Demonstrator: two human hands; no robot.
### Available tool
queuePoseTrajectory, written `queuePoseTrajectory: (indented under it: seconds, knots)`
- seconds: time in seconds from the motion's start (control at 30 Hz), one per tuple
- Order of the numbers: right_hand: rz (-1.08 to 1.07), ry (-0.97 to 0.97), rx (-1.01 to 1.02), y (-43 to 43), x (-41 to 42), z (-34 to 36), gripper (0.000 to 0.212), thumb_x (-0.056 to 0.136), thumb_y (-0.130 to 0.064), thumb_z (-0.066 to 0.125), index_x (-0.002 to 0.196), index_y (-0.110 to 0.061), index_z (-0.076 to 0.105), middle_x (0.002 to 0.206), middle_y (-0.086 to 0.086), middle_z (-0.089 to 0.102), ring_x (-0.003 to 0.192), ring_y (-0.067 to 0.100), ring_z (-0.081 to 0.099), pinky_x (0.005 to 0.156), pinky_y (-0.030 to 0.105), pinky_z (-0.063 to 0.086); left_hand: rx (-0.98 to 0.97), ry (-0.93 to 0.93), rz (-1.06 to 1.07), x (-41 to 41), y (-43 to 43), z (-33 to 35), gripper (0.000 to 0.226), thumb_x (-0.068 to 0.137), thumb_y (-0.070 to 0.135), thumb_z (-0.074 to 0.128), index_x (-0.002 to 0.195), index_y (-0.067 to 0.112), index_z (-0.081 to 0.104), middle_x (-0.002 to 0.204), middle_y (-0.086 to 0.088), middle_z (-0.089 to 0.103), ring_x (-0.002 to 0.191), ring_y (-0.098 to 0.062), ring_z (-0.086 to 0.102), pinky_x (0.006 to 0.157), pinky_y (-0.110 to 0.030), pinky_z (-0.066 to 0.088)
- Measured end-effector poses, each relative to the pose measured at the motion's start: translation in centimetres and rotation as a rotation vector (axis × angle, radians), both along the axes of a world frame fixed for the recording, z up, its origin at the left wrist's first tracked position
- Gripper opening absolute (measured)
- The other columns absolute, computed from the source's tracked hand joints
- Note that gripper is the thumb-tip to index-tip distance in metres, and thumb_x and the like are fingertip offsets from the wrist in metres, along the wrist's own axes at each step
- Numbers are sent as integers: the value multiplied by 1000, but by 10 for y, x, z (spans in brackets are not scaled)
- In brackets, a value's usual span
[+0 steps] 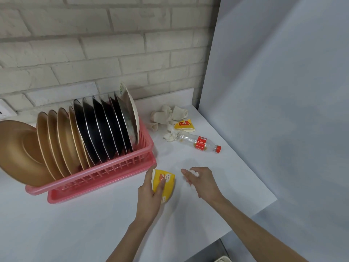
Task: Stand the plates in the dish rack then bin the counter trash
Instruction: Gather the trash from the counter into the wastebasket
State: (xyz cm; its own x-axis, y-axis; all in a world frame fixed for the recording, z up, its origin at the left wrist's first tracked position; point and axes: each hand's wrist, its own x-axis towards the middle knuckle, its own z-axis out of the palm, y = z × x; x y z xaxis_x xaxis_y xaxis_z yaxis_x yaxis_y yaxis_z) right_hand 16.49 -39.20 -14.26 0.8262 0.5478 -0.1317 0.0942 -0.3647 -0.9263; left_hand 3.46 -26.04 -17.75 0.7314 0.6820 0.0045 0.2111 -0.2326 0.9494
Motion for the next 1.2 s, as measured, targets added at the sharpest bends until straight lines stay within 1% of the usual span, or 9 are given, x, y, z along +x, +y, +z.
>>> queuePoseTrajectory:
  seconds: [0.1,0.17,0.3,0.43,0.6,0.7,0.93,1.03,1.2]
  knots:
    - [-25,44,21,-5,-6,0,63,103,-36,47,42,-17,43,46,-2,45,46,11,45,54,13,38,-5,-4,-25,0,-3,1,44,99,29,57,133,50,38,94,20,63,85,0,64,73,-18,50]
    - [-46,110,61,-9,-10,-3,63,106,-30,40,45,-13,42,47,0,44,48,13,44,54,13,37,-19,-1,-45,-2,-7,2,43,99,29,56,133,49,40,96,21,62,85,3,62,70,-10,46]
    - [-30,88,52,-22,-19,-5,57,105,-18,37,50,-7,43,50,-2,46,49,12,42,55,15,35,-49,-3,-87,-4,-12,-2,38,99,31,57,130,48,46,95,13,65,85,3,62,70,-19,50]
    - [-46,62,43,-40,-27,-7,30,98,-6,43,73,-1,58,59,1,52,51,9,44,50,15,33,-80,5,-122,-8,-19,-6,33,96,38,58,126,48,50,96,15,67,86,1,63,71,-22,53]
    - [-133,116,49,-72,-43,-11,29,97,-16,47,71,-3,53,65,15,47,51,10,39,48,16,30,-107,22,-179,-16,-39,-7,28,95,39,59,122,45,54,97,28,65,90,1,64,69,-17,53]
    - [-194,159,63,-95,-57,-14,38,93,-30,48,71,1,44,73,27,38,55,16,33,46,19,28,-122,50,-217,-22,-56,-7,26,98,31,60,121,42,56,98,34,63,92,6,63,74,-24,54]
    - [-376,280,130,-170,-110,-6,38,97,-27,42,80,-1,63,67,5,51,59,27,52,48,26,34,-178,82,-300,-45,-113,-7,24,95,31,62,117,42,59,102,23,68,93,2,65,71,-20,54]
    - [-408,327,91,-205,-133,-25,31,94,-29,40,82,-14,64,75,1,57,62,15,51,47,22,34,-177,110,-361,-60,-143,-10,24,96,30,63,117,42,60,103,20,69,93,0,66,69,-23,56]
    - [-434,322,27,-261,-182,-53,26,98,-19,46,81,-21,66,71,-7,55,65,13,51,45,21,35,-171,154,-428,-98,-196,-15,15,95,35,63,108,43,59,103,12,70,94,-4,67,70,-20,55]
